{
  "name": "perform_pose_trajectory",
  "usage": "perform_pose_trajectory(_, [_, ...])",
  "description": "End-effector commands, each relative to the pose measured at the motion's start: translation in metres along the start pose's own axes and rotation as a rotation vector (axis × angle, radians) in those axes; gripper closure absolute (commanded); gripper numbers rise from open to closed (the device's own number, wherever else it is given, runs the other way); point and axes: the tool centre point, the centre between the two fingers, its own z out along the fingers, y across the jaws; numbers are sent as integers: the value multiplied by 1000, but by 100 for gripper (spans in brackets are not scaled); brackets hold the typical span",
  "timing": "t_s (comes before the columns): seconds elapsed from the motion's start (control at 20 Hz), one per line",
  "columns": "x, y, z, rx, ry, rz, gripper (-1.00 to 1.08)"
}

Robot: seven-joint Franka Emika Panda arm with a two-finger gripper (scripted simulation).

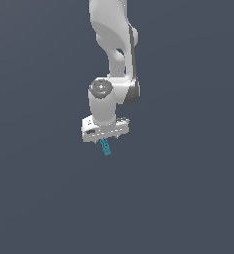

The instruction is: Pick up the object and move it to a goal position.

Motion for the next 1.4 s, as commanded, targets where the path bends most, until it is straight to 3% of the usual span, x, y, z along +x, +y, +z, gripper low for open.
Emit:
perform_pose_trajectory(0.0, [-4,4,8,1,7,-36,-92])
perform_pose_trajectory(0.75, [-11,10,26,3,16,-96,-92])
perform_pose_trajectory(1.35, [-11,10,71,2,17,-100,-92])
